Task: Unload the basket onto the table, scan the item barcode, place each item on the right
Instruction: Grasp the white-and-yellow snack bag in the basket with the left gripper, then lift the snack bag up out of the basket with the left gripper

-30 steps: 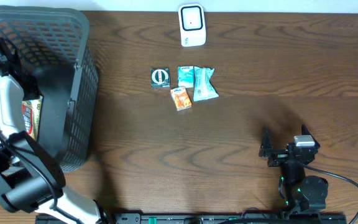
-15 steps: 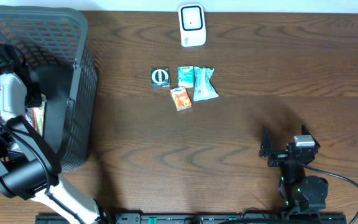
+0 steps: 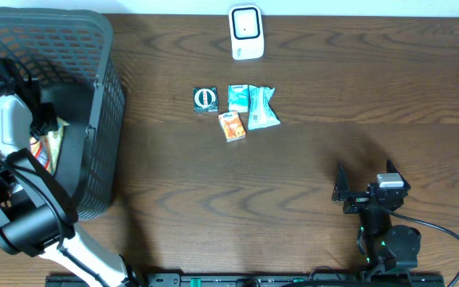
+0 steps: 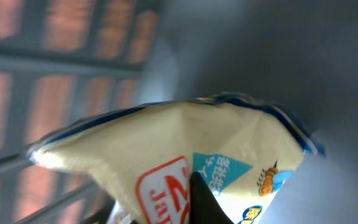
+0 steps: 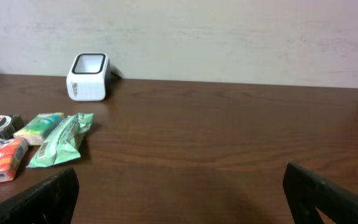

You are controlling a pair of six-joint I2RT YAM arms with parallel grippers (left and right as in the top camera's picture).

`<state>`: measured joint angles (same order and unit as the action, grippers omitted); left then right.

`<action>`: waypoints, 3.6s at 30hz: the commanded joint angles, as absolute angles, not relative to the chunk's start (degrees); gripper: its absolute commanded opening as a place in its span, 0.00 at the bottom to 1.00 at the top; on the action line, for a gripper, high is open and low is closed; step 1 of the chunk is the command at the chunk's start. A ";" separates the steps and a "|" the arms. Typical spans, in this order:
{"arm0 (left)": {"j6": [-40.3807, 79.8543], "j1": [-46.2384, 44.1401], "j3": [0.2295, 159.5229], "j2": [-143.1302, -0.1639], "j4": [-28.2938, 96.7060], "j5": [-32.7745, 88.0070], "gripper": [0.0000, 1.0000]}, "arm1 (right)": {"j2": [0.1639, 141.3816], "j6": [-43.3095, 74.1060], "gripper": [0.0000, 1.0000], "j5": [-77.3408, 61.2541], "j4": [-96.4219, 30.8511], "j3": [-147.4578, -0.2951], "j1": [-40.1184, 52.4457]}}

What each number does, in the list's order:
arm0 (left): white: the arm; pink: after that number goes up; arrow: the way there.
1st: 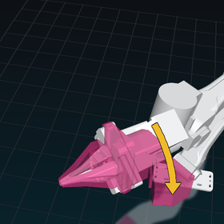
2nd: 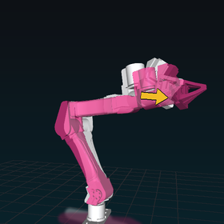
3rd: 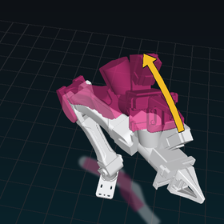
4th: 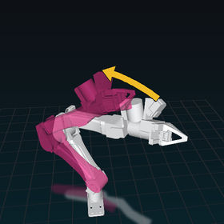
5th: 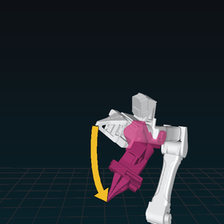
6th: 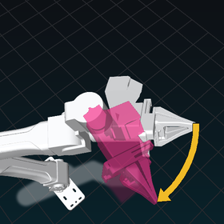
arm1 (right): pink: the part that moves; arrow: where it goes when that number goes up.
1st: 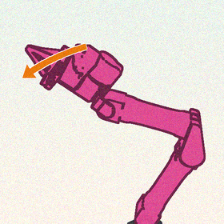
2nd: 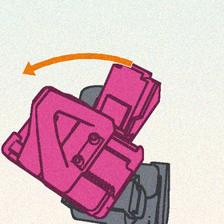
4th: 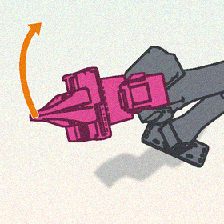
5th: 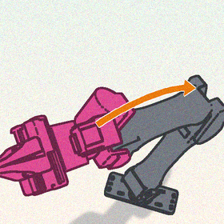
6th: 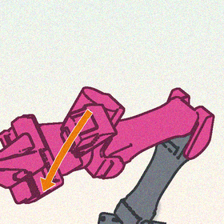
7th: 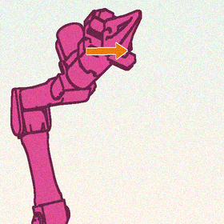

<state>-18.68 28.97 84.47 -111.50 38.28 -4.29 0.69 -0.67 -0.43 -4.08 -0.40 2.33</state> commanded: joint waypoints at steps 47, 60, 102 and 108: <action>-19.70 29.04 84.60 -113.21 43.42 -3.90 0.98 | 0.38 -0.27 0.99 -0.36 -4.34 -0.32 2.66; -19.16 28.84 85.27 -116.03 46.00 -3.88 0.08 | 0.38 -0.27 0.99 -0.36 -4.34 -0.32 2.66; 21.76 10.52 90.35 -74.50 34.13 44.36 0.07 | 0.38 -0.27 0.99 -0.36 -4.34 -0.32 2.66; 20.36 3.05 90.35 -81.87 34.52 44.31 0.08 | 0.38 -0.27 0.99 -0.36 -4.34 -0.32 2.66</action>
